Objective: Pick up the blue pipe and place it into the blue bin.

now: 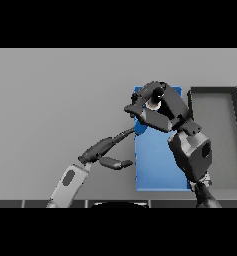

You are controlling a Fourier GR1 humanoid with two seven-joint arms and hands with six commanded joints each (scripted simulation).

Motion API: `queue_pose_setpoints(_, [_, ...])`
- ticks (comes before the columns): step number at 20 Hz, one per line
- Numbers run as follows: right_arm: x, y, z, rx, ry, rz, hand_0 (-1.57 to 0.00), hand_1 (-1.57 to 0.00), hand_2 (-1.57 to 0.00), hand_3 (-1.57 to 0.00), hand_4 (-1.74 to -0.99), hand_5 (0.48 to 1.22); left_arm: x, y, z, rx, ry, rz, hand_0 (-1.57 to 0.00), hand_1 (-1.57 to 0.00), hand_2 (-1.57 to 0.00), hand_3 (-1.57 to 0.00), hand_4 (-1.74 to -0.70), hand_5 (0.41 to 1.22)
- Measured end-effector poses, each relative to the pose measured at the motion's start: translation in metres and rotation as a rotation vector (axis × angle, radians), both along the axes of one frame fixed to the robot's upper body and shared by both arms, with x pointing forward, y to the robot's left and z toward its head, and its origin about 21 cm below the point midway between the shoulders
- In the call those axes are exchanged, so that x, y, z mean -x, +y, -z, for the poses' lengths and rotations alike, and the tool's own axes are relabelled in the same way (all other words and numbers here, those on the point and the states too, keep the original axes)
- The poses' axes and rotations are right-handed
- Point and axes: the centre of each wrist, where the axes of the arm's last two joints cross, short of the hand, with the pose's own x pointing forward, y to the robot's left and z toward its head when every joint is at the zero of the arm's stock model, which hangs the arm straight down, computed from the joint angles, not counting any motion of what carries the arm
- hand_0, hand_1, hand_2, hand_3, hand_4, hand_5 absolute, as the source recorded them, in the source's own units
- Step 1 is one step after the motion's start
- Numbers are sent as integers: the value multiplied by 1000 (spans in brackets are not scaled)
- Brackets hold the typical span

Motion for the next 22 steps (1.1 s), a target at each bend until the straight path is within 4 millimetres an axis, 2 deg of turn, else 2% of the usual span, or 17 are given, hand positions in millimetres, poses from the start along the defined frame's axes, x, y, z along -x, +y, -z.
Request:
queue_pose_setpoints(1, [-5, -10, -10, -21, 3, 66, -1571, -1571, -1571, -1571, -1497, 1221, 1, 2, 2, -3, -2, 4, 0, 0, 0, 0, -904, 487])
queue_pose_setpoints(3, [-15, -28, -12, -31, 42, 181, -1571, -1571, -1571, -1571, -1498, 1221, 1, 1, -3, 2, -14, -5, 0, 0, 0, 0, -891, 486])
queue_pose_setpoints(6, [-27, -61, 1, -16, 111, 317, -1571, -1571, -1571, -1571, -1498, 1221, -4, 1, -7, -4, -4, -13, 1, 1, 1, 1, -887, 483])
queue_pose_setpoints(8, [-34, -83, 19, -18, 190, 394, -1571, -1571, -1571, -1571, -1498, 1221, -2, 3, -4, -3, -6, -8, 1, 1, 1, 1, -883, 481])
queue_pose_setpoints(12, [-36, -116, 80, -16, 403, 540, -1571, -1571, -1571, -1571, -1499, 1221, -4, 6, -1, -8, -2, -14, 1, 1, 1, 1, -877, 483])
queue_pose_setpoints(13, [-33, -120, 97, -8, 461, 570, -1571, -1571, -1571, -1571, -1499, 1221, -5, 10, -1, -3, -16, -15, 1, 1, 1, 1, -873, 483])
queue_pose_setpoints(19, [-9, -128, 166, 5, 748, 708, -1571, -1571, -1571, -1571, -1499, 1221, -3, 3, -2, -7, -8, -11, 1, 1, 1, 1, -877, 479])
queue_pose_setpoints(20, [-8, -130, 172, 19, 784, 729, -1571, -1571, -1571, -1281, -1547, 1221, 0, 0, -2, -3, -7, 0, 1, 1, 1, 1, -879, 477])
queue_pose_setpoints(21, [-3, -132, 181, 40, 838, 747, -1571, -1571, -1571, -1025, -1586, 1221, 2, 6, 0, -7, -7, -4, 1, 1, 1, 1, -880, 475])
queue_pose_setpoints(22, [-1, -135, 184, 65, 856, 759, -1571, -1571, -1571, -820, -1617, 1221, 1, 4, -1, -11, -6, -9, 1, 1, 1, 1, -881, 476])
